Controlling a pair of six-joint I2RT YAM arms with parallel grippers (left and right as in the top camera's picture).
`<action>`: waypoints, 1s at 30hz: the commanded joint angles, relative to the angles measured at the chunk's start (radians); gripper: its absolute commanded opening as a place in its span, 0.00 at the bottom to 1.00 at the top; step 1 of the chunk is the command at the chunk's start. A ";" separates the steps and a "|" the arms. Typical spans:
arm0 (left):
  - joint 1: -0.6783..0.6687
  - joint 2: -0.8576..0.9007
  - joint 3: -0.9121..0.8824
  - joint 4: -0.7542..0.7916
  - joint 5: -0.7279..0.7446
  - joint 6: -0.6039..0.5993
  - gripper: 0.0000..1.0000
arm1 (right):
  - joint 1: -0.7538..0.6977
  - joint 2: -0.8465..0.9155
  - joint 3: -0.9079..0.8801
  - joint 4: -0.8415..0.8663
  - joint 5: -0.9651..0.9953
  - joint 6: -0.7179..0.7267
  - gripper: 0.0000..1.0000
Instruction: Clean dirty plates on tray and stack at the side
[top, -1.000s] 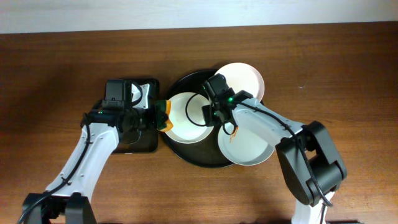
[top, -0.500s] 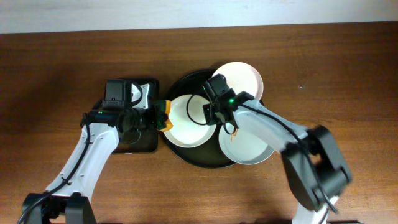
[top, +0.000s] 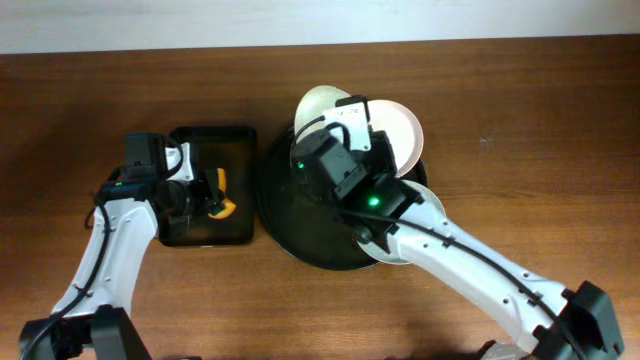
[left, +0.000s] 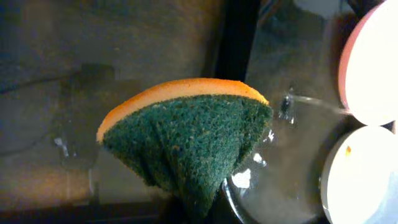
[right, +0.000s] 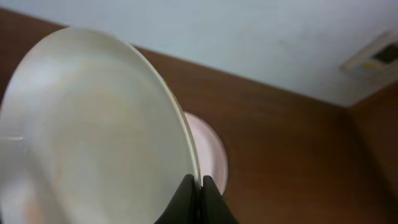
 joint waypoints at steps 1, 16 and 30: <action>0.005 0.000 0.006 -0.004 -0.035 0.017 0.00 | 0.047 0.006 0.007 0.019 0.199 0.005 0.04; 0.004 0.000 0.006 -0.024 -0.040 0.016 0.00 | 0.093 0.087 0.007 0.134 0.365 -0.234 0.04; 0.004 0.000 0.006 -0.022 -0.039 0.016 0.00 | 0.136 0.087 0.007 0.217 0.313 -0.261 0.04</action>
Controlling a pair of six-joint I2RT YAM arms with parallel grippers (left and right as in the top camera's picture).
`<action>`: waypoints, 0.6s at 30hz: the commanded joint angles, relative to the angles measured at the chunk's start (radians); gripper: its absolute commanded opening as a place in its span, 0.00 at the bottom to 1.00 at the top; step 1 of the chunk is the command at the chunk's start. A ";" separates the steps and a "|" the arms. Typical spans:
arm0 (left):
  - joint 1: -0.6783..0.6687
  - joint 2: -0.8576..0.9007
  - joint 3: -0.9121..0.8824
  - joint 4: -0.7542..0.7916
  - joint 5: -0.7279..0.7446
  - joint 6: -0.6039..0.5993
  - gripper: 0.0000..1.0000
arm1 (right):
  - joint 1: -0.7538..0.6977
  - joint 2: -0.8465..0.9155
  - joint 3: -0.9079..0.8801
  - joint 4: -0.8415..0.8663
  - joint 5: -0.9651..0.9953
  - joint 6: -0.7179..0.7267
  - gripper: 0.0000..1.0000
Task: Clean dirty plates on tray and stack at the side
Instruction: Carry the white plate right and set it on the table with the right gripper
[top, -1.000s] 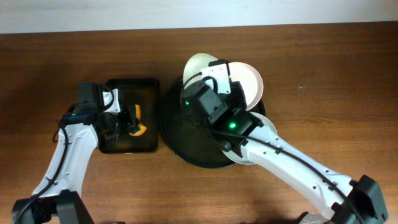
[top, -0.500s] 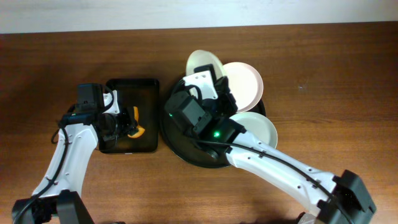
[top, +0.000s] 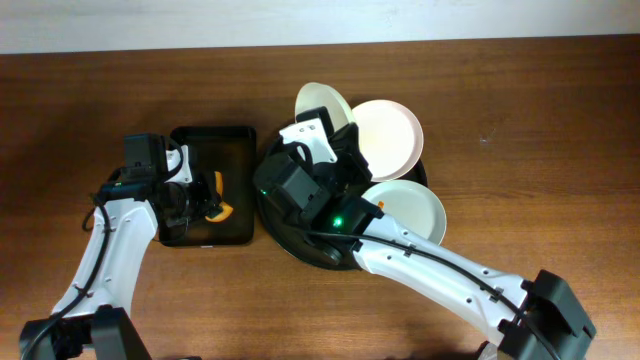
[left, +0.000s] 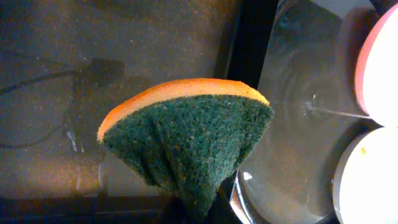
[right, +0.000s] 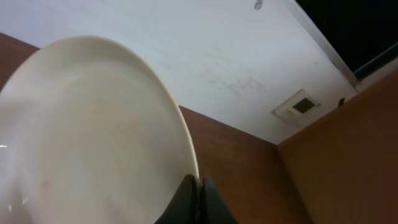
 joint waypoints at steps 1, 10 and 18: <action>0.002 0.000 0.006 0.003 0.001 0.016 0.00 | 0.030 0.002 0.008 0.026 -0.014 -0.074 0.04; 0.002 0.000 0.006 0.005 0.005 0.016 0.00 | 0.031 0.002 0.008 0.082 0.012 -0.178 0.04; 0.002 0.000 0.006 -0.002 0.005 0.016 0.00 | -0.102 -0.002 0.012 0.079 0.078 -0.155 0.04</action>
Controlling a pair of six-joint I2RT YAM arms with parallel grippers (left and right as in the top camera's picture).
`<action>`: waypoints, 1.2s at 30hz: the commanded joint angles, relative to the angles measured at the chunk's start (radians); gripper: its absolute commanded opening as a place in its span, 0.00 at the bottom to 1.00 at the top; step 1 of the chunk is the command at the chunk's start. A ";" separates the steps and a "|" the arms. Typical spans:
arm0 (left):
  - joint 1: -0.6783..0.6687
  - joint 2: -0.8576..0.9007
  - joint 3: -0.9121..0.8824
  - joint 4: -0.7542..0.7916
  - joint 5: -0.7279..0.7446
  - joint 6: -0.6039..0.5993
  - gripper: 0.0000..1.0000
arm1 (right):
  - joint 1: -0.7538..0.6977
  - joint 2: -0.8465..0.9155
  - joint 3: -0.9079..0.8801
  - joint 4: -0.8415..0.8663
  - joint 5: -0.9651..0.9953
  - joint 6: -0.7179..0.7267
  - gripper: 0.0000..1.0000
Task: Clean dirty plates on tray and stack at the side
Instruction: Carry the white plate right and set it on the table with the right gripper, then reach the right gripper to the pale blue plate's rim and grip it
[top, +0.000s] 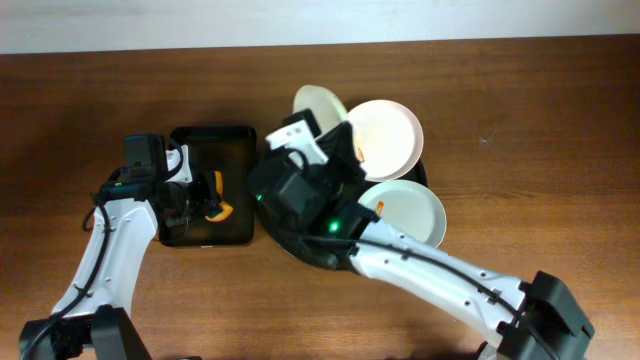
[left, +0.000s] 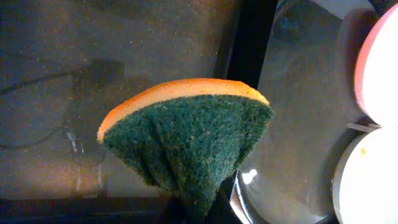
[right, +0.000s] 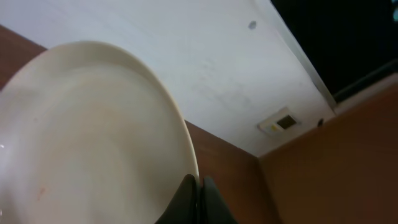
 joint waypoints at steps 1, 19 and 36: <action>0.002 0.000 0.006 -0.003 0.005 0.016 0.00 | -0.154 -0.008 0.014 0.003 0.008 0.019 0.04; 0.002 0.000 0.006 0.008 0.004 0.016 0.00 | -1.343 0.174 0.013 -0.223 -1.276 0.424 0.04; 0.002 0.015 0.006 0.066 -0.284 0.074 0.00 | -1.099 0.056 0.252 -1.137 -1.500 0.338 0.78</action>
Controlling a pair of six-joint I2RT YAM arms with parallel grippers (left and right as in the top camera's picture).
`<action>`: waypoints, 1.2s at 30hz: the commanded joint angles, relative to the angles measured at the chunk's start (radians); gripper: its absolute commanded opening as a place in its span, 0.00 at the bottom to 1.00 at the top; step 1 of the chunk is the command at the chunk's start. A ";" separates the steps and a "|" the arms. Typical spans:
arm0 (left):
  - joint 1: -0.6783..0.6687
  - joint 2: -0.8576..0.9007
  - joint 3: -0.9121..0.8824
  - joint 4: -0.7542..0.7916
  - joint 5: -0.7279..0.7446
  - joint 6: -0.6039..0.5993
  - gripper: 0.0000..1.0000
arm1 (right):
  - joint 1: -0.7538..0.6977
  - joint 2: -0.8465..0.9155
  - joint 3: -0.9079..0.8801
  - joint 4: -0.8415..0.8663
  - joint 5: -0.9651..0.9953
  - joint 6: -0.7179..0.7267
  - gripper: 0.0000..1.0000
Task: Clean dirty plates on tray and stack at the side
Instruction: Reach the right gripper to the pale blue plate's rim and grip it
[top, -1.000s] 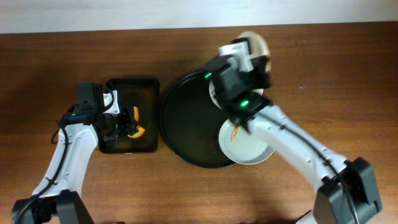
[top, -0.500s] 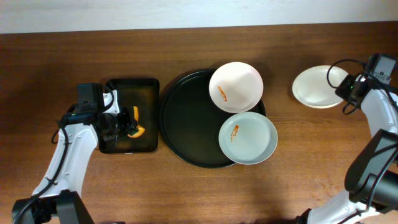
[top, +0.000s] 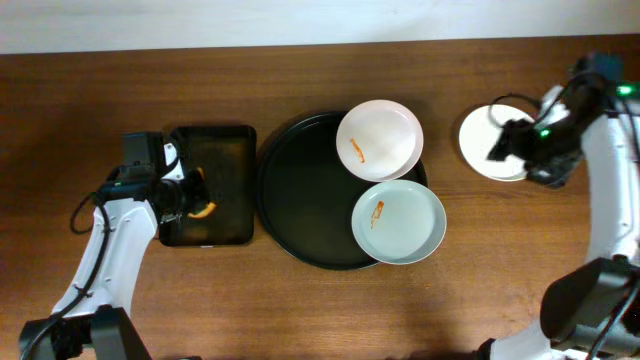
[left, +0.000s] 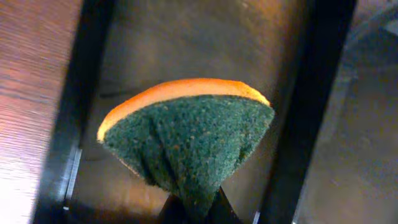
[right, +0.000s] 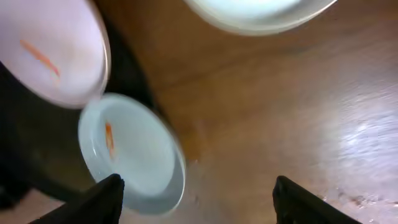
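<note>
A pink plate (top: 380, 138) and a pale blue plate (top: 398, 221), each with an orange smear, rest on the right side of the round black tray (top: 300, 190). A white plate (top: 476, 145) lies flat on the table to the right. Over its near edge hovers my right gripper (top: 505, 140), open and empty (right: 199, 199). The right wrist view shows the pink plate (right: 50, 50), the blue plate (right: 130, 162) and the white plate (right: 261, 12). My left gripper (left: 193, 210) is shut on a folded orange-and-green sponge (left: 186, 137).
A black rectangular tray (top: 225, 150) sits left of the round one, and the sponge (top: 203, 208) hangs over it. Bare wooden tabletop (top: 520, 260) lies right of and in front of the trays. A pale wall edges the table's far side.
The right gripper held a cream-white plate tilted over the round tray's far left. That plate now lies flat on the table at the right, let go. The sponge sits further left over the rectangular tray.
The right gripper first held the plate on edge above the round tray's far side. At the two later moments it was further left with the plate tilted up, while the left gripper kept the sponge by the rectangular tray. The plate now rests on the table, released.
</note>
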 joint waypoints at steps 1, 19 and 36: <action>0.001 0.027 0.006 0.014 -0.058 0.058 0.00 | 0.077 0.003 -0.147 0.033 -0.007 -0.023 0.77; -0.061 0.079 0.006 0.034 -0.055 0.081 0.01 | 0.229 -0.016 -0.674 0.481 -0.176 0.027 0.56; -0.061 0.079 0.006 0.030 -0.055 0.081 0.01 | 0.084 -0.172 -0.814 0.603 -0.364 -0.061 0.60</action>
